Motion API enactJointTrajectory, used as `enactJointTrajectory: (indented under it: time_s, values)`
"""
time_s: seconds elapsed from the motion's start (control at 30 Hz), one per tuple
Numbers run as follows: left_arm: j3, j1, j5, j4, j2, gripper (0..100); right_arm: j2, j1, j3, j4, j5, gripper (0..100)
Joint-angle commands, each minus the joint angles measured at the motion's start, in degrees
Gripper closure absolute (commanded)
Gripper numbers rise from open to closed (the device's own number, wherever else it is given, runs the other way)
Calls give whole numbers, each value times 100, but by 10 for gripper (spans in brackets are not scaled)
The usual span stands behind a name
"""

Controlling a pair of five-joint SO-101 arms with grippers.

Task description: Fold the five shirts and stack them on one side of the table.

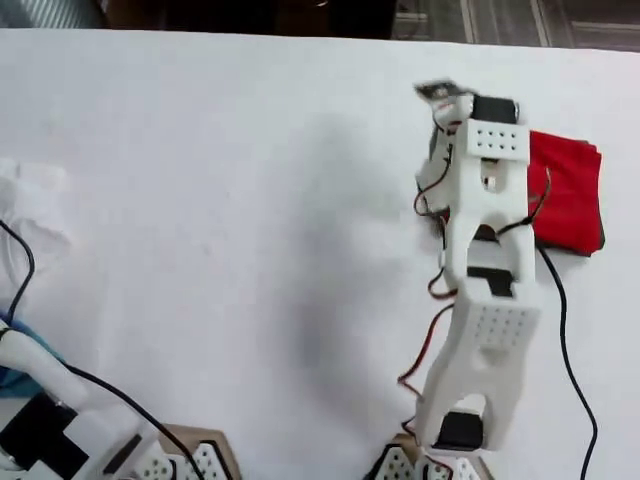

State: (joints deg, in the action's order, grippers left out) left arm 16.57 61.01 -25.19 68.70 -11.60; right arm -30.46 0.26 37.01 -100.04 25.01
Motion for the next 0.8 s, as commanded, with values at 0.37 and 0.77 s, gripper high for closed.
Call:
enactJointTrajectory:
  time_s: [0.37,0.77]
  values:
    - [-4,62,9,-70,-220,975,558,312,-1213,1402,-475,978]
    - [-13,35,9,-88,-220,975,-180,418,-1266,840,-484,978]
